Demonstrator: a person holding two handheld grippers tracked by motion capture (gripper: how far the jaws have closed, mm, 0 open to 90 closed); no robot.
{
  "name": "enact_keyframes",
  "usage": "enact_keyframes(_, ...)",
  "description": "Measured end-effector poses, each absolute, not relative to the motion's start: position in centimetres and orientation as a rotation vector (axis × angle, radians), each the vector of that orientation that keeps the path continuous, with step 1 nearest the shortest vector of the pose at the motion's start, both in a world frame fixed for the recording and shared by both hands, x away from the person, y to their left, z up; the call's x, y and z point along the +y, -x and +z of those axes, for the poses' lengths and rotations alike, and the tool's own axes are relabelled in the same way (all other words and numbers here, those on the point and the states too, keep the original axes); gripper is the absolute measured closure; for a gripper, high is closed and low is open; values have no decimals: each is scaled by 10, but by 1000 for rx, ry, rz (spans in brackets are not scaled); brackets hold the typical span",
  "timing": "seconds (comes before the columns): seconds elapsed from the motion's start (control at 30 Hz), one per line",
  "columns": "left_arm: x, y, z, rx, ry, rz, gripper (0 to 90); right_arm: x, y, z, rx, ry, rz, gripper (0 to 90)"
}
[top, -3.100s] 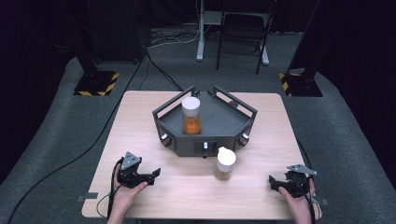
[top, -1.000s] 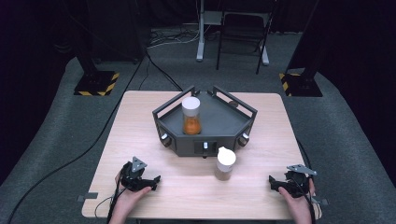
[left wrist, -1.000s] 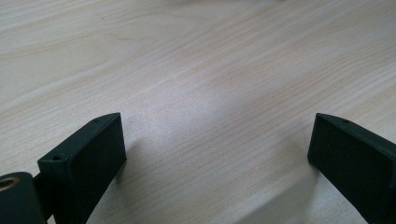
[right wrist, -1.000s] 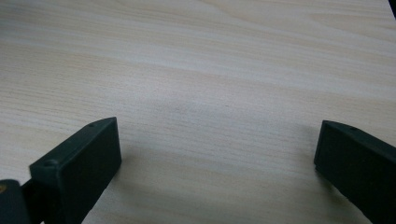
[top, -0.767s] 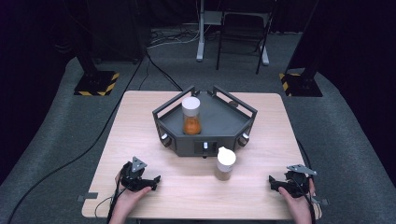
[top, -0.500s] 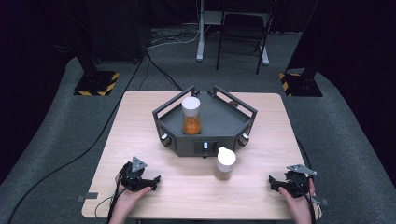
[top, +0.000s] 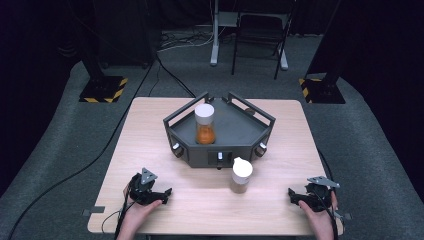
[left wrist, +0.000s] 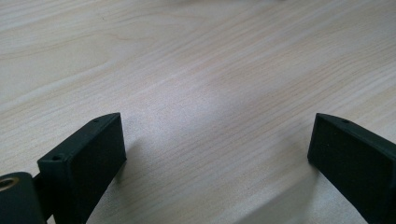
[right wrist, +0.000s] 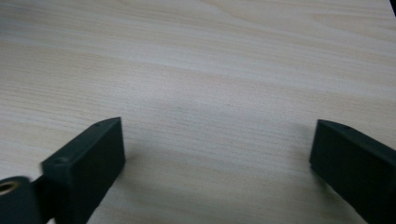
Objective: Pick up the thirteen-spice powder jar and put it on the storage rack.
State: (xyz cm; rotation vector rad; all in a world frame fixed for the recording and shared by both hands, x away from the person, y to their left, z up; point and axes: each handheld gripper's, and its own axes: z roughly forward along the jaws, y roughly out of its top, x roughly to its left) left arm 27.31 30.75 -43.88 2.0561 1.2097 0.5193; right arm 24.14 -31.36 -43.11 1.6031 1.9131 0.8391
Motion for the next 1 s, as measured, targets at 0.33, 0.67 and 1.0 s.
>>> enact_keyframes(0.33, 308, -274, -439, 1209, -2055, 517, 38, -315, -235, -426, 1921, -1571, 905, 66)
enact_keyframes(0.67, 308, -274, -439, 1209, -2055, 517, 38, -313, -231, -417, 1962, -1528, 984, 80)
enact_keyframes(1.0, 308, -274, -439, 1209, -2054, 517, 38, -305, -229, -409, 2002, -1462, 1034, 88)
